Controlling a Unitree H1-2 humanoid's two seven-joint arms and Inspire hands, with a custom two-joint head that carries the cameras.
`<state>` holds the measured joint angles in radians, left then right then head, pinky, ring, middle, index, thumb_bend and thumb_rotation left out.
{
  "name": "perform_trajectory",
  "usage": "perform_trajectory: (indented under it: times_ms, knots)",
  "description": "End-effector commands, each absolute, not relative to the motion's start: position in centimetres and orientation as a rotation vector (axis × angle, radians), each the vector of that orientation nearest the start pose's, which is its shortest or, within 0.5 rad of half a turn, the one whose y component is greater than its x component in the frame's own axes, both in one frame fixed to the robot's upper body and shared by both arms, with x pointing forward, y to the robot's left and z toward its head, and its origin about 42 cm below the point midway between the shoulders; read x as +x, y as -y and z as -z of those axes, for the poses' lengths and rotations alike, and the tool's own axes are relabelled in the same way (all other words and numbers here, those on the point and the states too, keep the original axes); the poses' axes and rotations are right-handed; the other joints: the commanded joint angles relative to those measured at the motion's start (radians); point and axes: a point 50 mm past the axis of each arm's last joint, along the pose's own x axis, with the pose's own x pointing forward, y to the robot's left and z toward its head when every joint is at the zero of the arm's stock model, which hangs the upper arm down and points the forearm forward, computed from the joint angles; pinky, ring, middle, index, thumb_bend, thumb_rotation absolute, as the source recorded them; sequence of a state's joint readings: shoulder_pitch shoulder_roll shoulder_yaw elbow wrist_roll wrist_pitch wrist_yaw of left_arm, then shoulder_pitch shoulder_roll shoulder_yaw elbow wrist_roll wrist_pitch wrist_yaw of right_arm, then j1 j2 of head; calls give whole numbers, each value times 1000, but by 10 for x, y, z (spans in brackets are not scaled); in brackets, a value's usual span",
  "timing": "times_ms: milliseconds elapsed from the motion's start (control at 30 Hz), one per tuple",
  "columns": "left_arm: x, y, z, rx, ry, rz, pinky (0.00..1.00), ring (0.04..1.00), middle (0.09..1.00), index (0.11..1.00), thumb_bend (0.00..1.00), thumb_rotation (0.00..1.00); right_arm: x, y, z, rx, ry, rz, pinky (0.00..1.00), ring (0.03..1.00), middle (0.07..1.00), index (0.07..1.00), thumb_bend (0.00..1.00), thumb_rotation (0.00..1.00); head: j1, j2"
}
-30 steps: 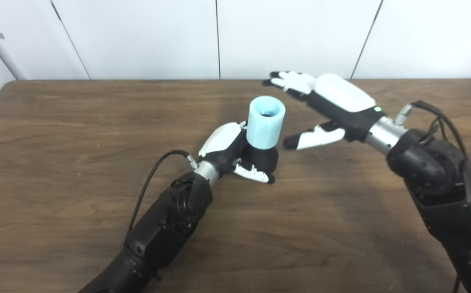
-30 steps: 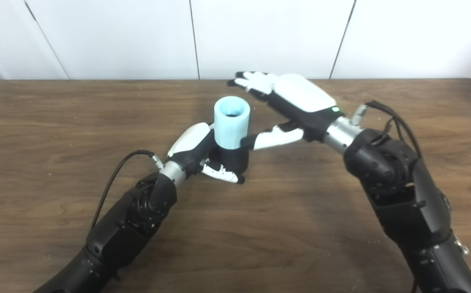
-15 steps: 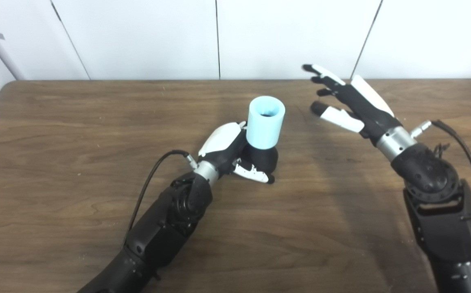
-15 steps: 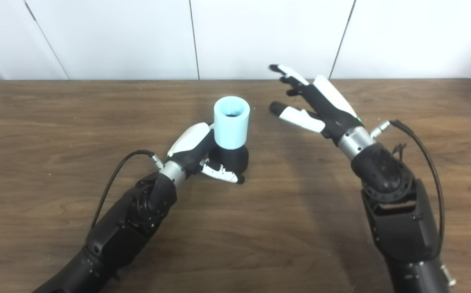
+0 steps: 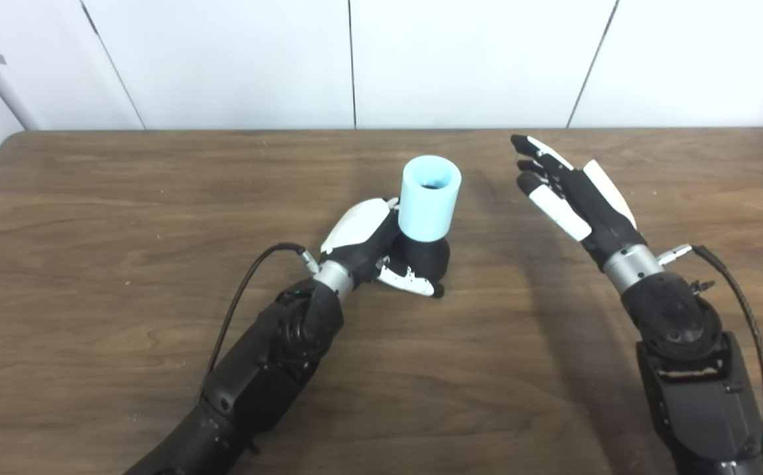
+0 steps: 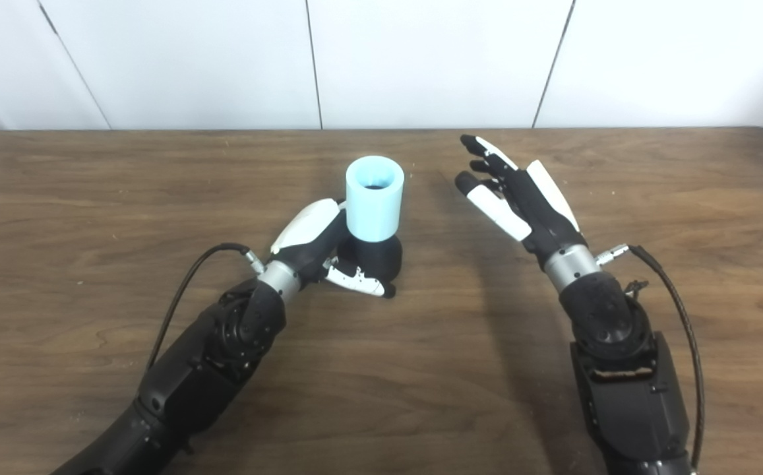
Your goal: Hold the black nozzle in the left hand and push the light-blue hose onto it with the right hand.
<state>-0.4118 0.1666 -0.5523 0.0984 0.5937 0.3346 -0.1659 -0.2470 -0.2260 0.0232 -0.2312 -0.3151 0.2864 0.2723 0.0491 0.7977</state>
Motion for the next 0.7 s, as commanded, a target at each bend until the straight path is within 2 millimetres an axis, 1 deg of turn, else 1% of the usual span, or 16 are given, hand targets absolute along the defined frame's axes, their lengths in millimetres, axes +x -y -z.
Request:
perform_trajectory:
  times_ms: [0, 67, 100, 167, 200, 333, 467, 667]
  knots:
    - [345, -142, -76, 1068, -312, 556, 1000, 979, 886, 727, 836, 32, 348, 243, -233, -551, 203, -196, 824, 906, 941, 931, 532, 1000, 1, 0]
    - [345, -143, -77, 1064, -307, 549, 1000, 992, 912, 790, 866, 43, 348, 243, -233, -549, 202, -200, 824, 906, 941, 931, 532, 1000, 0, 0]
    - [345, -143, -77, 1064, -299, 544, 1000, 993, 913, 792, 867, 44, 348, 243, -233, -547, 201, -202, 824, 906, 941, 931, 532, 1000, 0, 1]
    - [344, -144, -79, 1064, -285, 535, 1000, 999, 925, 836, 886, 55, 347, 242, -232, -546, 202, -204, 824, 906, 940, 931, 532, 1000, 2, 0]
    - [344, -144, -79, 1065, -279, 532, 1000, 1000, 927, 844, 889, 57, 347, 242, -232, -545, 202, -205, 824, 906, 939, 931, 532, 1000, 4, 2]
    - [345, -146, -79, 1072, -258, 518, 1000, 1000, 964, 892, 913, 69, 346, 242, -230, -542, 197, -207, 824, 906, 937, 931, 529, 1000, 5, 2]
    - [344, -149, -80, 1079, -238, 505, 1000, 1000, 998, 972, 979, 102, 346, 241, -230, -532, 192, -210, 825, 906, 936, 931, 527, 1000, 4, 2]
    - [346, -150, -79, 1081, -233, 500, 1000, 1000, 1000, 1000, 1000, 124, 345, 239, -229, -546, 203, -220, 824, 906, 936, 931, 523, 1000, 5, 3]
